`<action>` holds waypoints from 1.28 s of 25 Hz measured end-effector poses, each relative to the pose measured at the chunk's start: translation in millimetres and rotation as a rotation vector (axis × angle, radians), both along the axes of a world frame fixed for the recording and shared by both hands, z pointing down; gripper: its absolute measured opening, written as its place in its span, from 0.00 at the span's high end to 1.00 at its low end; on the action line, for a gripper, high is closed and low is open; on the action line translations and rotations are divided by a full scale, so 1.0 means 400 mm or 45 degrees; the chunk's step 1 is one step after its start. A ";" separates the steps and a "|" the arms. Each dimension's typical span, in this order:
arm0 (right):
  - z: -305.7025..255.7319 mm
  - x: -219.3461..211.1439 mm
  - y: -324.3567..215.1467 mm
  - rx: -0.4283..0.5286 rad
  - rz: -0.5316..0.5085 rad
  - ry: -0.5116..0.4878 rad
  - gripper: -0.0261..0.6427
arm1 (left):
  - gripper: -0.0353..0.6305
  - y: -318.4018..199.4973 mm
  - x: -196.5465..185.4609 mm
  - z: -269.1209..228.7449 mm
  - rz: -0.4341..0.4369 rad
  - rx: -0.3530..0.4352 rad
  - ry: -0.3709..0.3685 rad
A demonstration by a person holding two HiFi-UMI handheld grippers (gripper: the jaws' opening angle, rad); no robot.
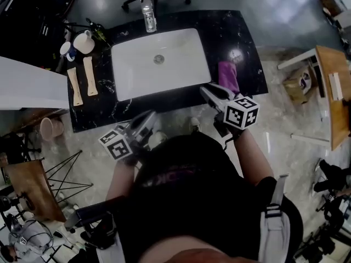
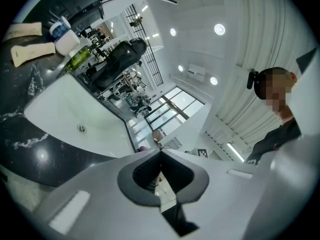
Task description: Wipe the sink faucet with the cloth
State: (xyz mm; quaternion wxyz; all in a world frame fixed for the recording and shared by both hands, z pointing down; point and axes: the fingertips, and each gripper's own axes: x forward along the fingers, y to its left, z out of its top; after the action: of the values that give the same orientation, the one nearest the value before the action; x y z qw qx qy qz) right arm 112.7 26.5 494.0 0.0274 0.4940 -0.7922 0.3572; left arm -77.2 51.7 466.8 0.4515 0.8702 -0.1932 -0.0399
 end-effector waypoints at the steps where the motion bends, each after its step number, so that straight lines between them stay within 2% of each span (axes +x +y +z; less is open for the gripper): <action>1: 0.027 0.072 -0.003 -0.037 0.069 0.111 0.78 | 0.95 0.002 -0.002 0.005 0.000 -0.012 0.004; 4: 0.120 0.291 0.008 -0.184 0.237 0.505 0.75 | 0.95 0.009 -0.001 0.017 0.012 -0.040 0.018; 6: 0.170 0.378 0.012 -0.287 0.271 0.618 0.72 | 0.95 0.011 0.001 0.019 0.029 -0.048 0.021; 9: 0.224 0.413 -0.003 -0.414 0.278 0.538 0.66 | 0.95 0.011 -0.001 0.020 0.042 -0.055 0.025; 11: 0.248 0.405 -0.018 -0.475 0.270 0.453 0.65 | 0.95 0.013 -0.005 0.021 0.046 -0.058 0.025; 13: 0.270 0.392 -0.034 -0.525 0.256 0.420 0.59 | 0.95 0.015 -0.012 0.022 0.047 -0.061 0.024; 19: 0.310 0.393 -0.047 -0.613 0.247 0.632 0.59 | 0.95 0.015 -0.049 0.026 0.025 -0.078 0.037; 23: 0.313 0.386 -0.051 -0.636 0.216 0.682 0.64 | 0.94 0.015 -0.070 0.025 0.023 -0.082 0.057; 25: 0.315 0.377 -0.056 -0.643 0.206 0.678 0.73 | 0.95 0.015 -0.080 0.021 0.028 -0.077 0.065; 27: 0.316 0.373 -0.060 -0.643 0.210 0.664 0.78 | 0.94 0.015 -0.089 0.018 0.036 -0.069 0.070; 32: 0.281 0.370 -0.046 -0.575 0.294 0.600 0.82 | 0.95 0.019 -0.132 0.013 0.040 -0.054 0.068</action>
State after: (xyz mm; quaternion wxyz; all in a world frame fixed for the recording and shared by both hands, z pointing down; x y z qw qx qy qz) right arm 260.6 8.1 606.4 0.2779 0.6307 -0.6039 0.4004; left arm -130.1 59.1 472.0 0.4754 0.8620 -0.1681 -0.0521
